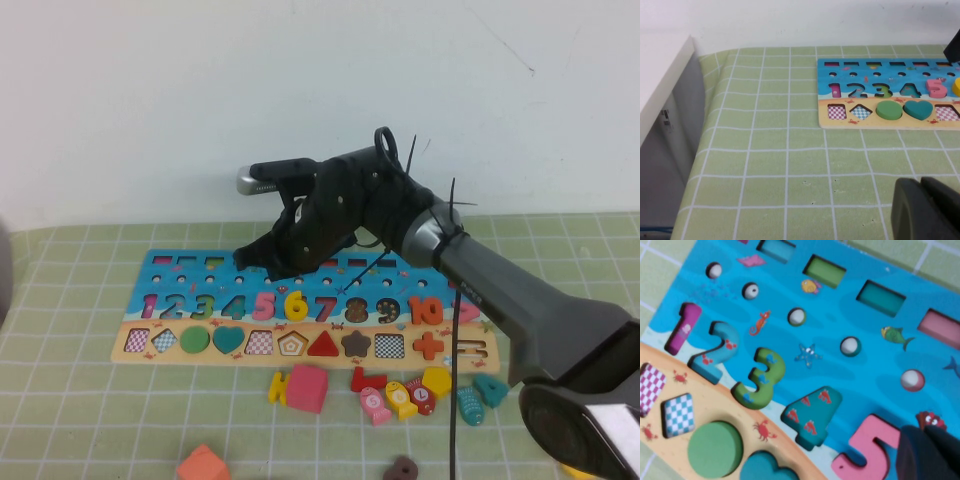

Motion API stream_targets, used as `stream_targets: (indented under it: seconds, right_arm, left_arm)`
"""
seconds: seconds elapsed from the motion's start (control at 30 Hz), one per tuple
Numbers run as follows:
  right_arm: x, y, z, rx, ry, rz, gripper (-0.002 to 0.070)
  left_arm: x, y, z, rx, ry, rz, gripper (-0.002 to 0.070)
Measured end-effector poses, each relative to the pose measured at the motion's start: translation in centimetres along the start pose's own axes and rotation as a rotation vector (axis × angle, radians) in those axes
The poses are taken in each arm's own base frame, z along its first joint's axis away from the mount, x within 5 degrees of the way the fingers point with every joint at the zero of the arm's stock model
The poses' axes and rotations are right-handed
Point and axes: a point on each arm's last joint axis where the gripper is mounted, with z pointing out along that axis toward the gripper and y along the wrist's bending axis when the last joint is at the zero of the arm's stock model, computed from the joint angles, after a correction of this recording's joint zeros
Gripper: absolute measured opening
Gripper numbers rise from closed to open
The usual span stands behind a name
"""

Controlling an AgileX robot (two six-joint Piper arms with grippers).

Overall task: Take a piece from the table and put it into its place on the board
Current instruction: Place the "number 6" into the hole of the number 6

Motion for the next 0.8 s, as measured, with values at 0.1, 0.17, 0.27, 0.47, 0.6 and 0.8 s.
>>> stream_targets:
  seconds: [0.1, 0.17, 0.27, 0.47, 0.6, 0.8]
  right_arm:
    - [0.3, -0.2, 0.7, 0.001, 0.004, 0.003, 0.0001]
    - [0.5, -0.5, 1.1, 0.004, 0.009, 0.006, 0.0001]
    - [0.7, -0.6, 1.6, 0.006, 0.014, 0.008, 0.0]
    - [0.7, -0.7, 1.6, 0.022, 0.012, -0.004, 0.0]
    - [0.9, -0.9, 1.7, 0.037, 0.026, -0.012, 0.0]
    - [1.2, -1.0, 2.0, 0.041, 0.042, -0.011, -0.0001]
  left_arm:
    - [0.0, 0.0, 0.0, -0.001, 0.0, 0.002, -0.0001]
    - [0.0, 0.0, 0.0, -0.001, 0.0, 0.002, -0.0001]
    - [0.0, 0.0, 0.0, -0.001, 0.0, 0.002, -0.0001]
    - [0.0, 0.0, 0.0, -0.001, 0.0, 0.002, -0.0001]
    - [0.0, 0.0, 0.0, -0.001, 0.0, 0.002, -0.0001]
    - [0.0, 0.0, 0.0, -0.001, 0.0, 0.002, -0.0001]
